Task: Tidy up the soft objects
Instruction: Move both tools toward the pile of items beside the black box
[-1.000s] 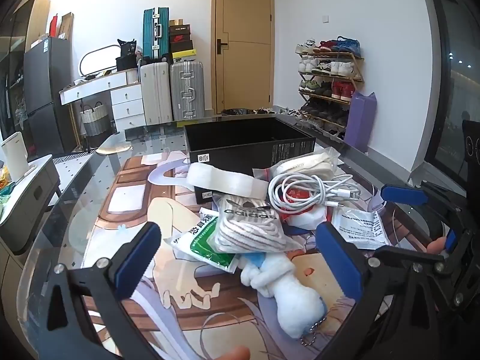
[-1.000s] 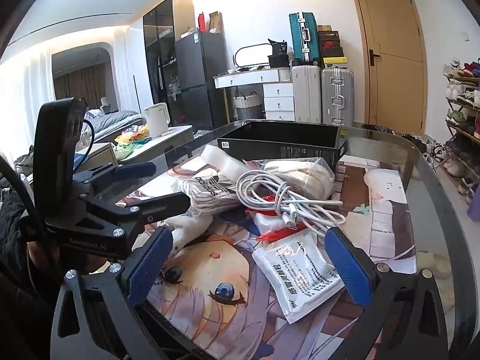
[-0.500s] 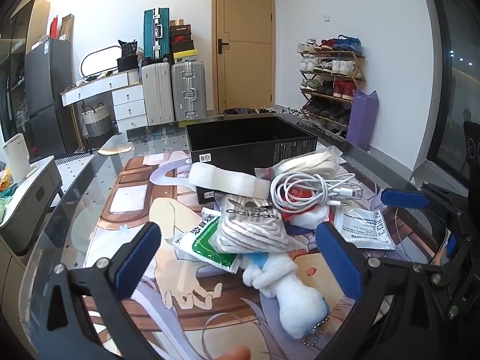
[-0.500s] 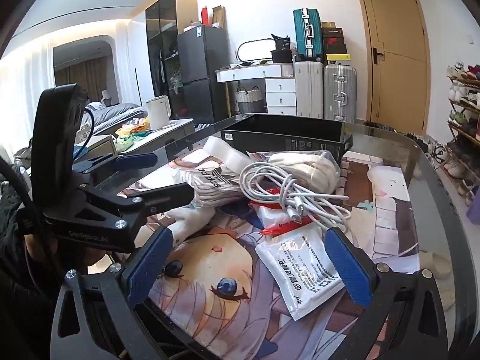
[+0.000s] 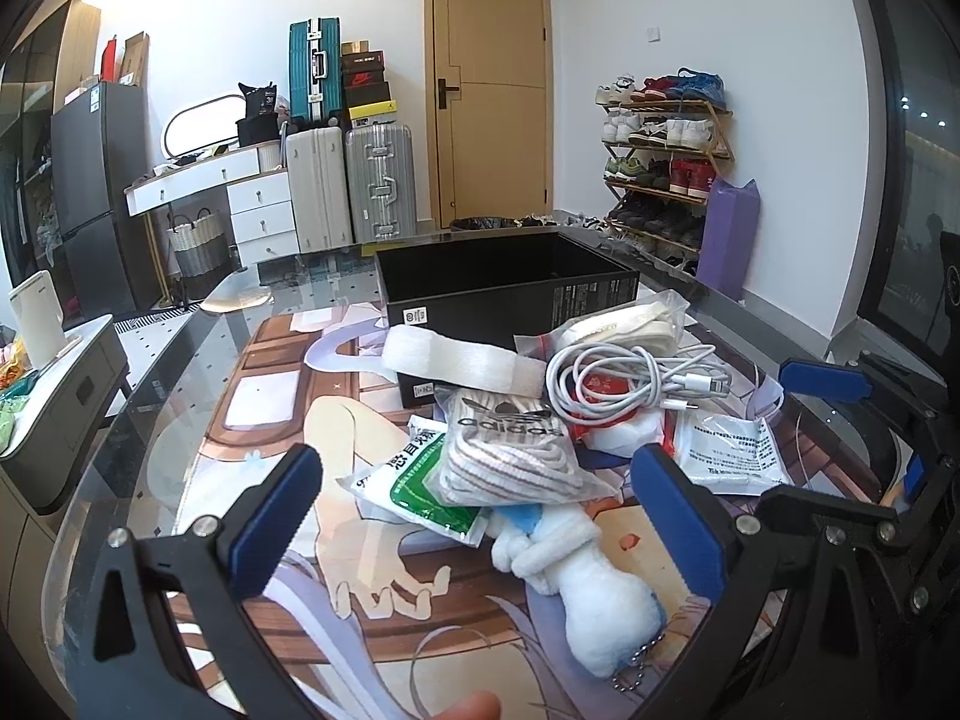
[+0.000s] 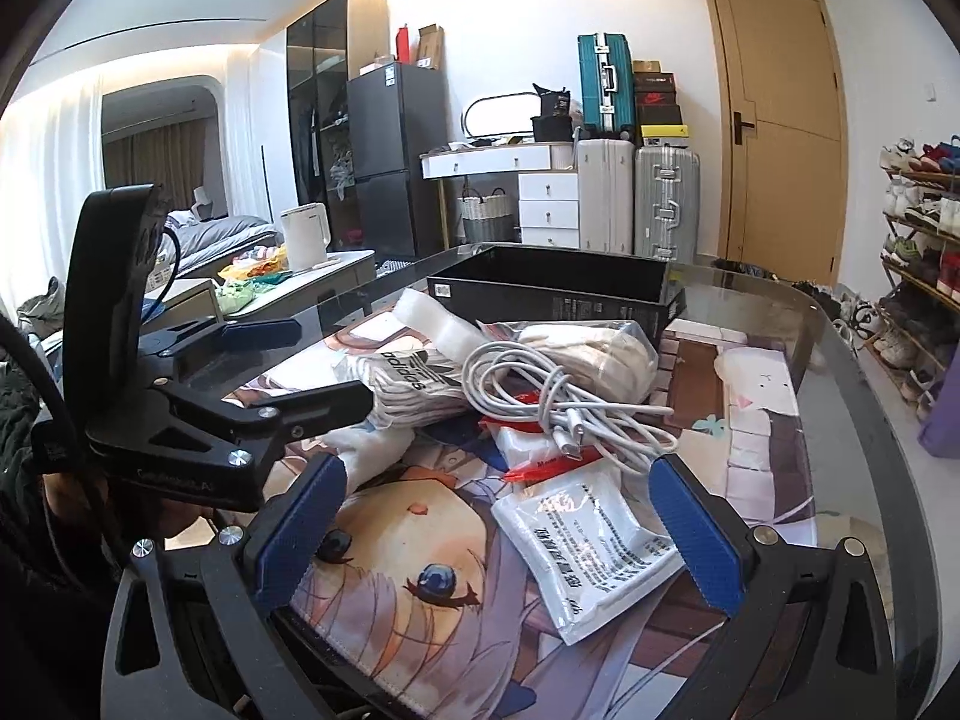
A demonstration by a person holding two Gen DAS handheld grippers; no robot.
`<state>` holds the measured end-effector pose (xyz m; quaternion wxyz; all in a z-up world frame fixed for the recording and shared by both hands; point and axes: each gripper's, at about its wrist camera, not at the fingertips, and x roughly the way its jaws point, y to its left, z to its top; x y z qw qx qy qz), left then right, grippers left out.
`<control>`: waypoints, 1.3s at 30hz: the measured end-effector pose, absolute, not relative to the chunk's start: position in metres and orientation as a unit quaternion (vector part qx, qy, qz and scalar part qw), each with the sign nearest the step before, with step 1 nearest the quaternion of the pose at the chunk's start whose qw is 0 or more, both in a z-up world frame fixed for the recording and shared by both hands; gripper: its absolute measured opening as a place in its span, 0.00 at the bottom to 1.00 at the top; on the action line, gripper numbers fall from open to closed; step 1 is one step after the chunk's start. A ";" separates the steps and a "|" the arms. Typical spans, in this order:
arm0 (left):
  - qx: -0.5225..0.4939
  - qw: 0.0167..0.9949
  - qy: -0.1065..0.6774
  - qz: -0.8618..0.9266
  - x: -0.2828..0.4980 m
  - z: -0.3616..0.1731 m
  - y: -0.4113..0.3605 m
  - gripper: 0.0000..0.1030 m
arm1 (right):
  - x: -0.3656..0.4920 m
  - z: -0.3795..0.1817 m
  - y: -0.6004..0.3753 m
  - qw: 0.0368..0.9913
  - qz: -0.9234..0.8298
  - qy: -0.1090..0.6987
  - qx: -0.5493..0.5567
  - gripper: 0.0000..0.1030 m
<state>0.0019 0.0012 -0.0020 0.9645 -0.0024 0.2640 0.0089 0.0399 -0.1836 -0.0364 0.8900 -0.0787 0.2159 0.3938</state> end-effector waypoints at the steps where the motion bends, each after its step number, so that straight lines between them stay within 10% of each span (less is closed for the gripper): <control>1: -0.002 0.964 0.264 0.009 0.002 -0.002 0.002 1.00 | 0.040 -0.036 -0.184 0.892 0.389 0.214 -0.080 1.00; 39: -0.017 0.960 0.280 -0.002 0.005 -0.007 0.006 1.00 | 0.057 -0.044 -0.198 0.896 0.365 0.247 -0.046 1.00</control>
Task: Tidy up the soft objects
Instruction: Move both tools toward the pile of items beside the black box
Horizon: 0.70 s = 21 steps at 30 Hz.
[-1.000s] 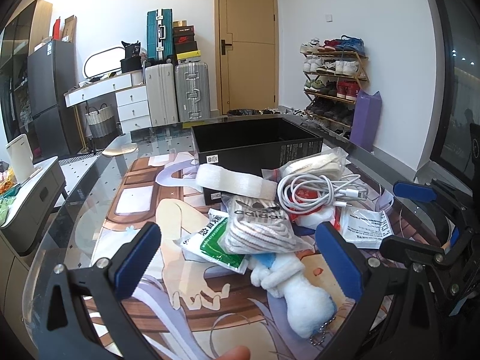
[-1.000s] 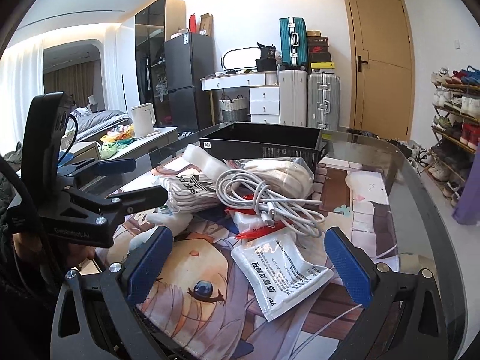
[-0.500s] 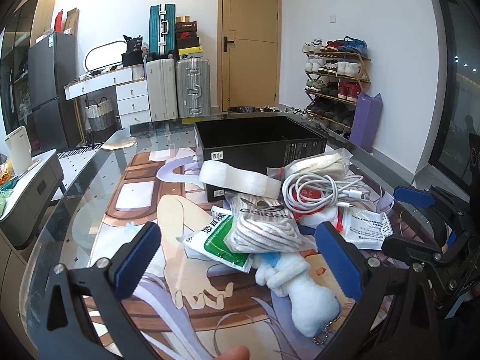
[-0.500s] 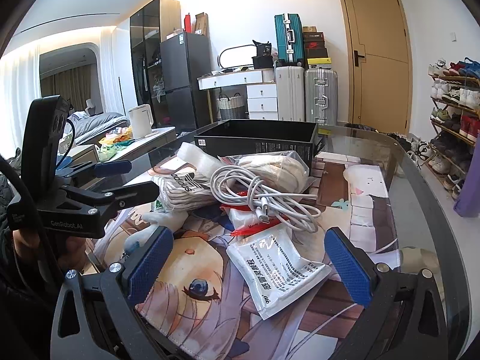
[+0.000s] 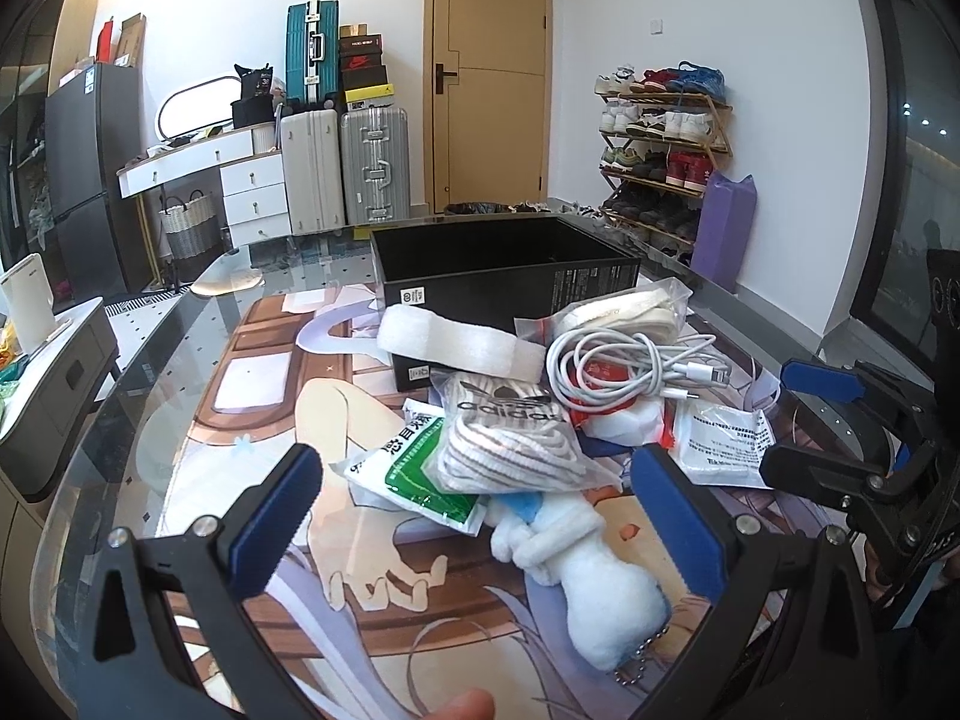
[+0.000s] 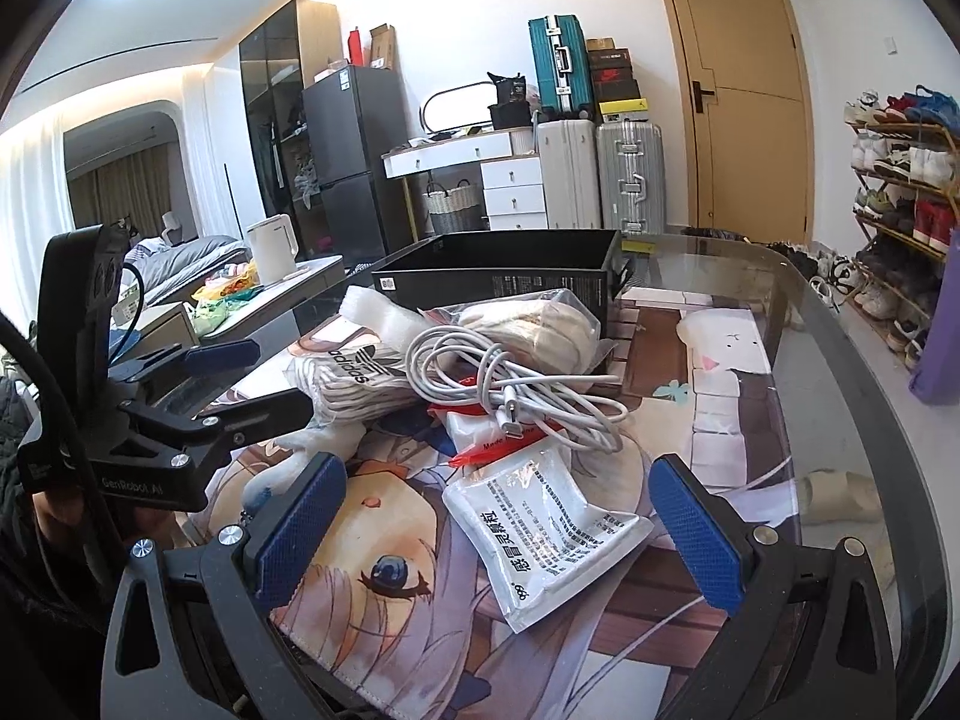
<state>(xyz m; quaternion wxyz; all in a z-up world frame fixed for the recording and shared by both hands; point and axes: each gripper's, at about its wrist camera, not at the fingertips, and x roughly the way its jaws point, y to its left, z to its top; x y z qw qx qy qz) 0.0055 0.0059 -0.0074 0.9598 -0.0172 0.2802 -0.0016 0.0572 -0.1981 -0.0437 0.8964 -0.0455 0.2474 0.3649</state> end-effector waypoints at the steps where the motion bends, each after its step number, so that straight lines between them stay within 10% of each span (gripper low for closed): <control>1: -0.019 0.960 0.278 0.000 0.005 -0.007 0.006 1.00 | 0.056 -0.043 -0.198 0.897 0.364 0.244 -0.048 1.00; 21: 0.001 0.961 0.276 -0.009 0.005 -0.008 0.002 1.00 | 0.058 -0.046 -0.195 0.899 0.354 0.246 -0.075 1.00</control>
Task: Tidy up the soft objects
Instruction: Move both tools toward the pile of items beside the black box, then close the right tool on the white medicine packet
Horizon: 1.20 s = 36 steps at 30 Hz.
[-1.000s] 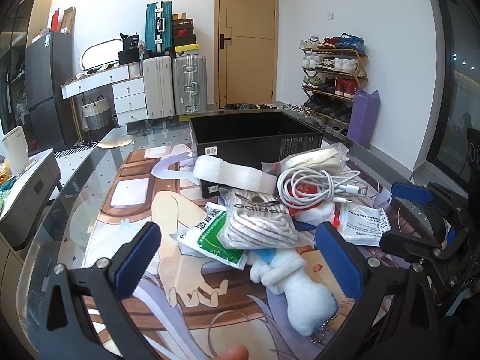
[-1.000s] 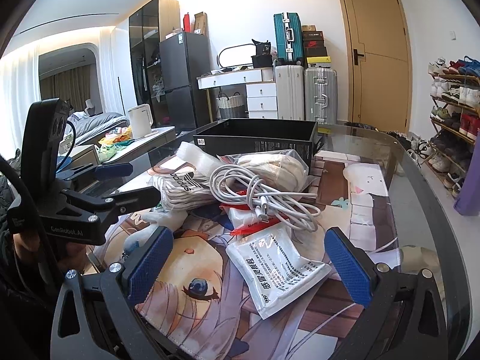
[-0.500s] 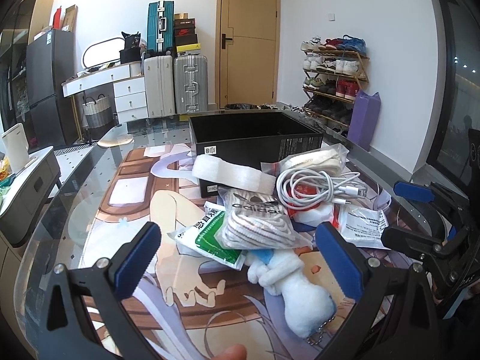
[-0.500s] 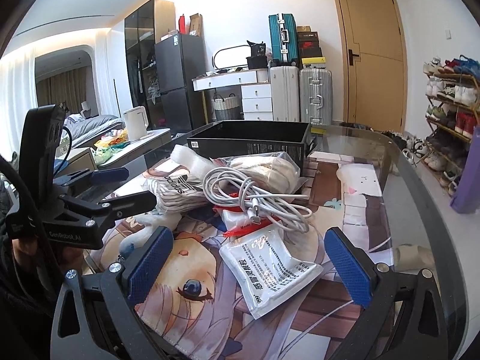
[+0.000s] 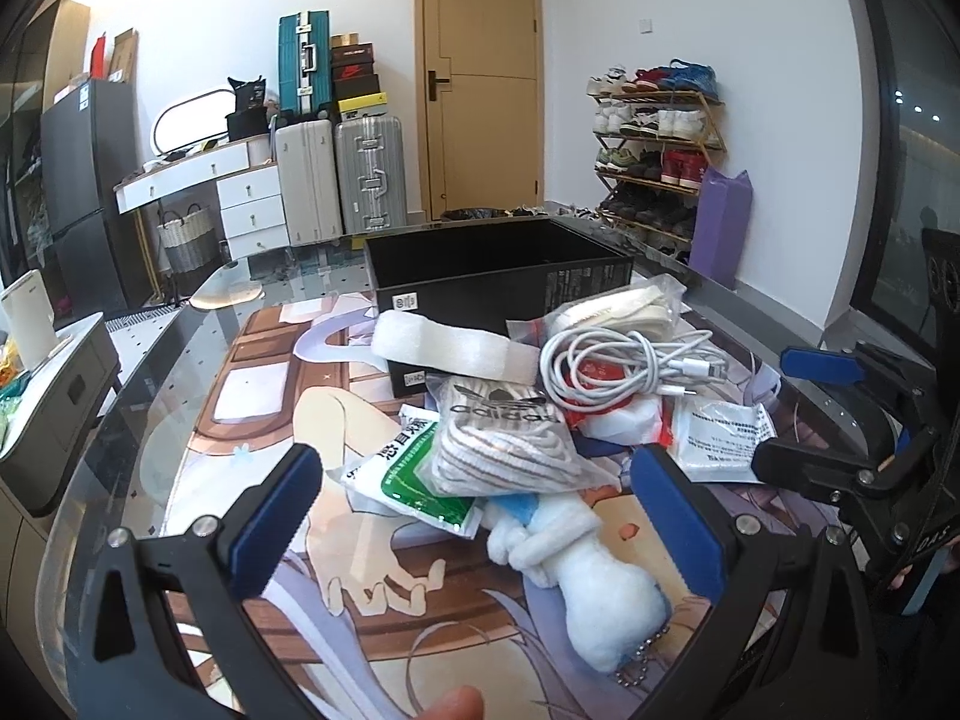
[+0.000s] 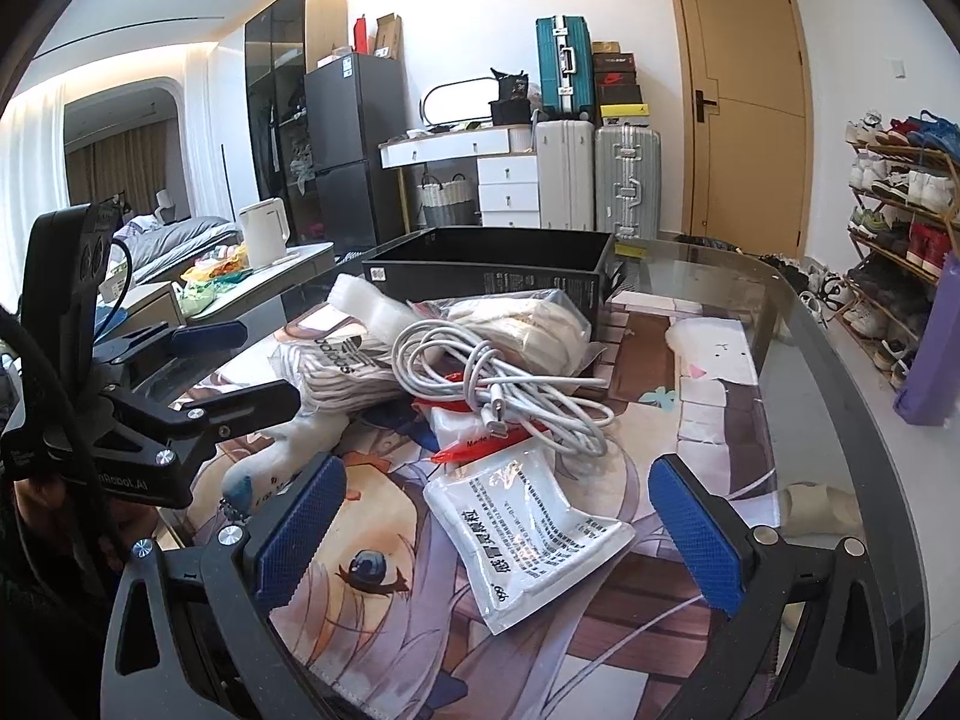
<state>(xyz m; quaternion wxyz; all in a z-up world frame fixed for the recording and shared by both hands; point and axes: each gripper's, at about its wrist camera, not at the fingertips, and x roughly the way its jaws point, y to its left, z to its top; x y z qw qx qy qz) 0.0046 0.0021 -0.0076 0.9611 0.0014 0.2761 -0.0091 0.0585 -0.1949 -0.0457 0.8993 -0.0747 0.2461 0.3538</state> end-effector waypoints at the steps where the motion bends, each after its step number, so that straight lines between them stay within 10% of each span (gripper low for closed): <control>1: 0.003 0.960 0.279 -0.011 0.005 -0.008 0.001 1.00 | 0.059 -0.046 -0.194 0.898 0.354 0.249 -0.077 1.00; 27: 0.021 0.946 0.322 -0.037 0.005 -0.021 -0.008 1.00 | 0.087 -0.060 -0.170 0.861 0.358 0.320 -0.168 0.99; 36: 0.019 0.946 0.321 -0.035 0.005 -0.020 -0.005 1.00 | 0.087 -0.066 -0.160 0.838 0.388 0.340 -0.178 0.74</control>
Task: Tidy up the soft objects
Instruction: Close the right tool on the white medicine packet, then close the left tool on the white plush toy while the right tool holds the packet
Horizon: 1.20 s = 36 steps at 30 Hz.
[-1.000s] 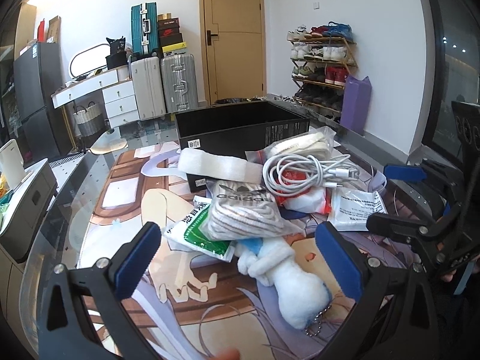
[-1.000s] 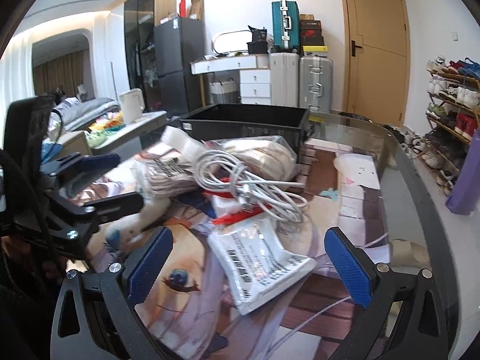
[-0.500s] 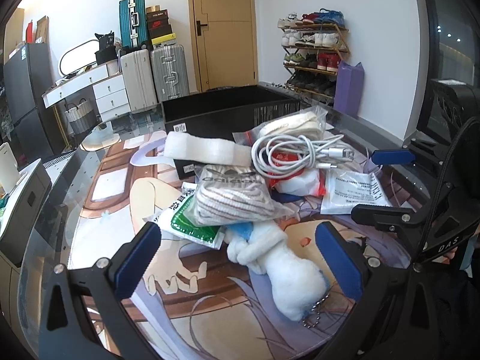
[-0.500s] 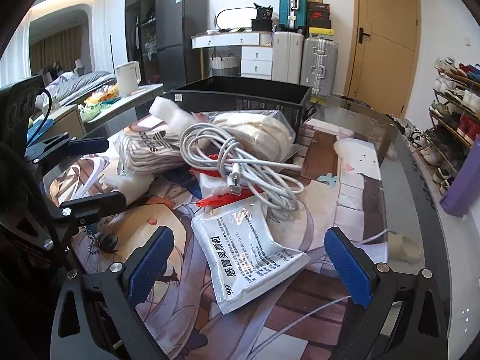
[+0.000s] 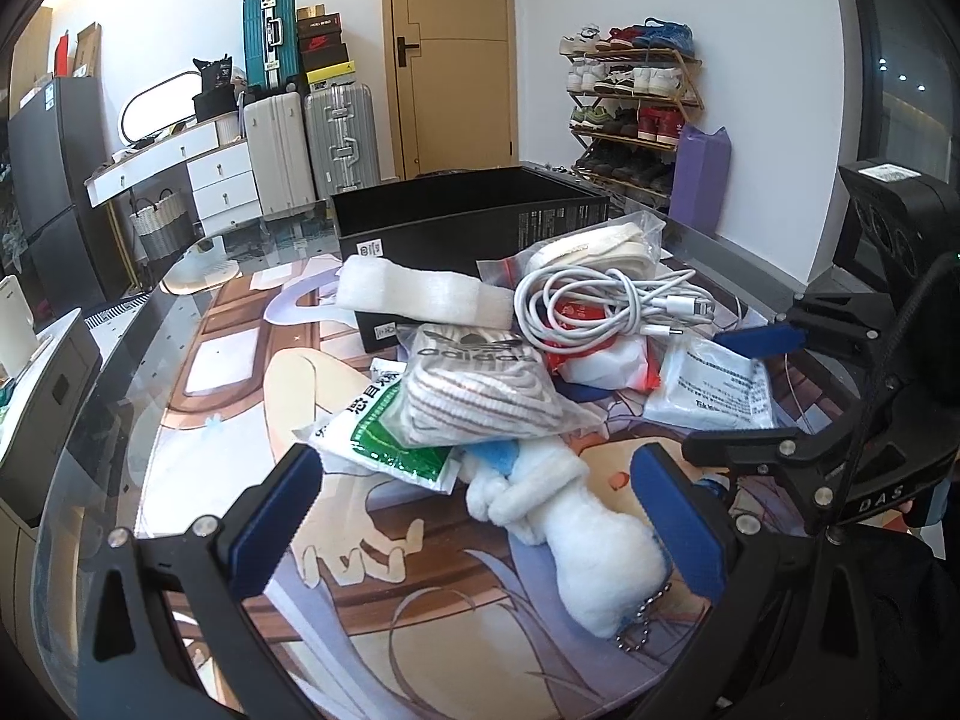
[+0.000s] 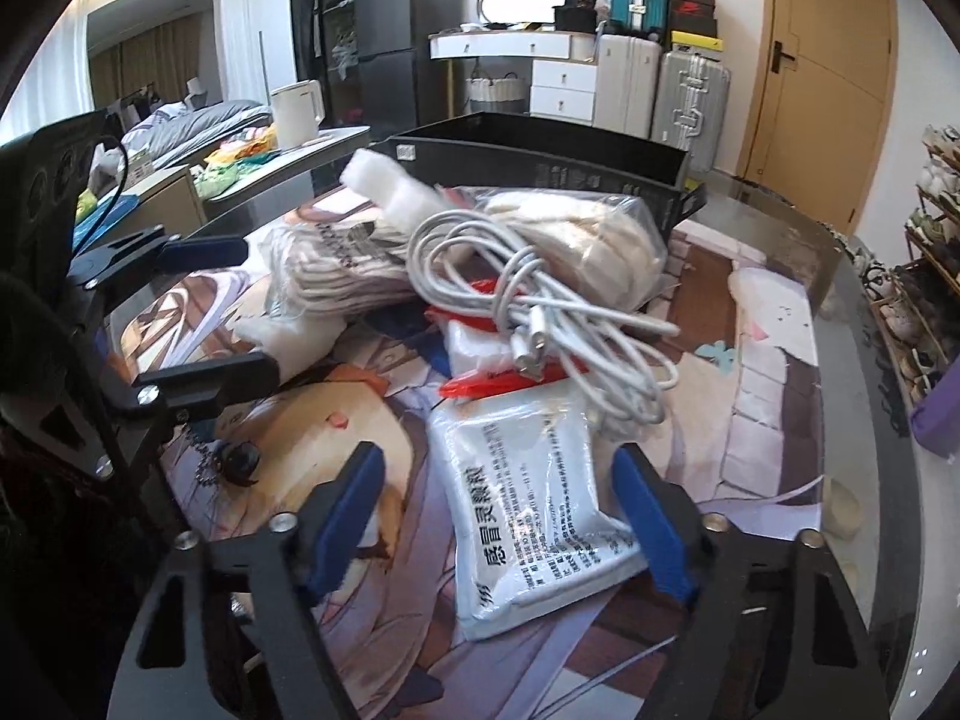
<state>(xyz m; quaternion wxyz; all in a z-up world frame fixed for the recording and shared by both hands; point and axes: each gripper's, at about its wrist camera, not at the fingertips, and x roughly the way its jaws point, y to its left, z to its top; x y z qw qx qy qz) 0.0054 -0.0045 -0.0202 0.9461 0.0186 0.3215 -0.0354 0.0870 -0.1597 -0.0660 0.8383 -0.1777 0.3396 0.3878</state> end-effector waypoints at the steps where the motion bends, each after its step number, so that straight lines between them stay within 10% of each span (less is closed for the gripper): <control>1: 0.018 0.946 0.321 -0.035 0.005 -0.020 -0.004 1.00 | 0.085 -0.067 -0.159 0.835 0.393 0.341 -0.182 0.72; 22: 0.008 0.944 0.327 -0.041 0.008 -0.022 -0.002 1.00 | 0.074 -0.066 -0.174 0.849 0.376 0.343 -0.143 0.35; 36: -0.004 0.947 0.311 -0.086 0.000 -0.018 -0.006 0.90 | 0.055 -0.052 -0.181 0.860 0.393 0.303 -0.119 0.34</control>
